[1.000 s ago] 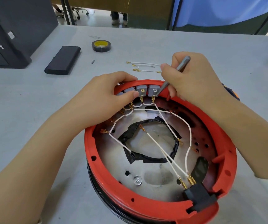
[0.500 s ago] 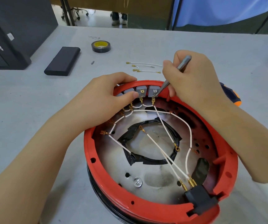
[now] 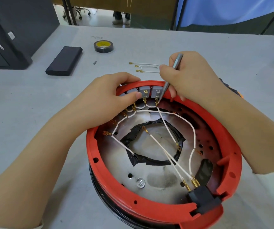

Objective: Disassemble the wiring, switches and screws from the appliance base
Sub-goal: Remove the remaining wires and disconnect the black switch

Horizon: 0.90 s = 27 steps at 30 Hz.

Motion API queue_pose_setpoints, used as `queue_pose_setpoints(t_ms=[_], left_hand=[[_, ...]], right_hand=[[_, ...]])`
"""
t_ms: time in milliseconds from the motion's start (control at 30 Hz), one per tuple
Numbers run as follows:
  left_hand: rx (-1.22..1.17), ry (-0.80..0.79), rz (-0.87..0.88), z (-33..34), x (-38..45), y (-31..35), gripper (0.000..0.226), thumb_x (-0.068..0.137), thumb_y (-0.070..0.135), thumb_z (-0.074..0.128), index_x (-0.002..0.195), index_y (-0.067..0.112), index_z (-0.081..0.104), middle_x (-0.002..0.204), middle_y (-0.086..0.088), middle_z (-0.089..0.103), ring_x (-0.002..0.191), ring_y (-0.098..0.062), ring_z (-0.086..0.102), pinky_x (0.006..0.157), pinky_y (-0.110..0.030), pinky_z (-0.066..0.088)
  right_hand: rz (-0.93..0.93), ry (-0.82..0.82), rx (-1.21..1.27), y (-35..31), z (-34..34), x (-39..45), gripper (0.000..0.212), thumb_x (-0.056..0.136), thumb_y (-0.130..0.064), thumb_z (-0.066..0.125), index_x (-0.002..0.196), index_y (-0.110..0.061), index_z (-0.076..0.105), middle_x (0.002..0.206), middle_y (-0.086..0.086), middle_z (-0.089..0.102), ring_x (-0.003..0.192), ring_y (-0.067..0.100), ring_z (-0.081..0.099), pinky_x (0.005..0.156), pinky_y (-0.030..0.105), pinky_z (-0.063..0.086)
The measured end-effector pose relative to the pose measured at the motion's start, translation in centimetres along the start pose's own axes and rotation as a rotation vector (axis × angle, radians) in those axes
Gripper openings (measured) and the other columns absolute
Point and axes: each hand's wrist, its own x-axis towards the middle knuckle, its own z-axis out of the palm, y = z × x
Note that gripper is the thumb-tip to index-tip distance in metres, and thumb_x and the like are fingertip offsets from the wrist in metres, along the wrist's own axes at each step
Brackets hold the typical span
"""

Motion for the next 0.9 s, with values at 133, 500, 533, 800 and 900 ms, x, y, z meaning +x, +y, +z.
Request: queue_pose_setpoints(t_ms=[133, 500, 533, 800, 900], left_hand=[[-0.010, 0.004, -0.004, 0.0, 0.0, 0.0, 0.033, 0.088, 0.047, 0.057, 0.121, 0.043, 0.056, 0.100, 0.029, 0.059, 0.089, 0.015, 0.053, 0.066, 0.002, 0.037], [-0.020, 0.005, 0.012, -0.1, -0.1, 0.0, 0.033, 0.089, 0.045, 0.058, 0.121, 0.041, 0.056, 0.104, 0.027, 0.059, 0.090, 0.014, 0.054, 0.068, 0.006, 0.034], [-0.020, 0.002, 0.012, -0.1, -0.1, 0.0, 0.033, 0.089, 0.044, 0.058, 0.122, 0.041, 0.056, 0.105, 0.026, 0.059, 0.090, 0.011, 0.055, 0.068, 0.007, 0.033], [-0.025, -0.003, 0.028, -0.1, -0.1, 0.0, 0.033, 0.090, 0.040, 0.059, 0.122, 0.037, 0.058, 0.101, 0.027, 0.056, 0.083, 0.013, 0.051, 0.069, 0.009, 0.030], [-0.031, -0.002, 0.025, 0.0, -0.1, 0.0, 0.033, 0.090, 0.041, 0.059, 0.123, 0.037, 0.058, 0.105, 0.025, 0.059, 0.088, 0.007, 0.053, 0.071, 0.008, 0.032]], right_hand=[[-0.002, 0.086, 0.081, 0.1, 0.2, -0.5, 0.033, 0.087, -0.015, 0.049, 0.058, -0.014, 0.034, 0.037, 0.007, 0.048, 0.023, 0.012, 0.036, 0.034, 0.017, 0.032], [-0.154, 0.165, 0.126, 0.0, 0.3, -1.7, 0.042, 0.092, -0.022, 0.056, 0.060, -0.008, 0.033, 0.040, 0.011, 0.047, 0.035, 0.013, 0.044, 0.046, 0.025, 0.039], [-0.141, 0.140, 0.152, -0.1, 0.2, -1.6, 0.042, 0.092, -0.022, 0.057, 0.059, -0.011, 0.034, 0.036, 0.005, 0.047, 0.033, 0.010, 0.042, 0.044, 0.017, 0.035], [-0.099, 0.013, 0.126, -1.2, 0.4, -0.7, 0.036, 0.084, -0.021, 0.066, 0.059, -0.012, 0.043, 0.038, 0.000, 0.052, 0.030, 0.005, 0.043, 0.038, 0.016, 0.035], [-0.073, 0.095, 0.153, -0.6, 1.0, -0.4, 0.038, 0.082, -0.013, 0.065, 0.056, -0.014, 0.037, 0.037, 0.000, 0.044, 0.031, 0.007, 0.043, 0.042, 0.023, 0.036]])
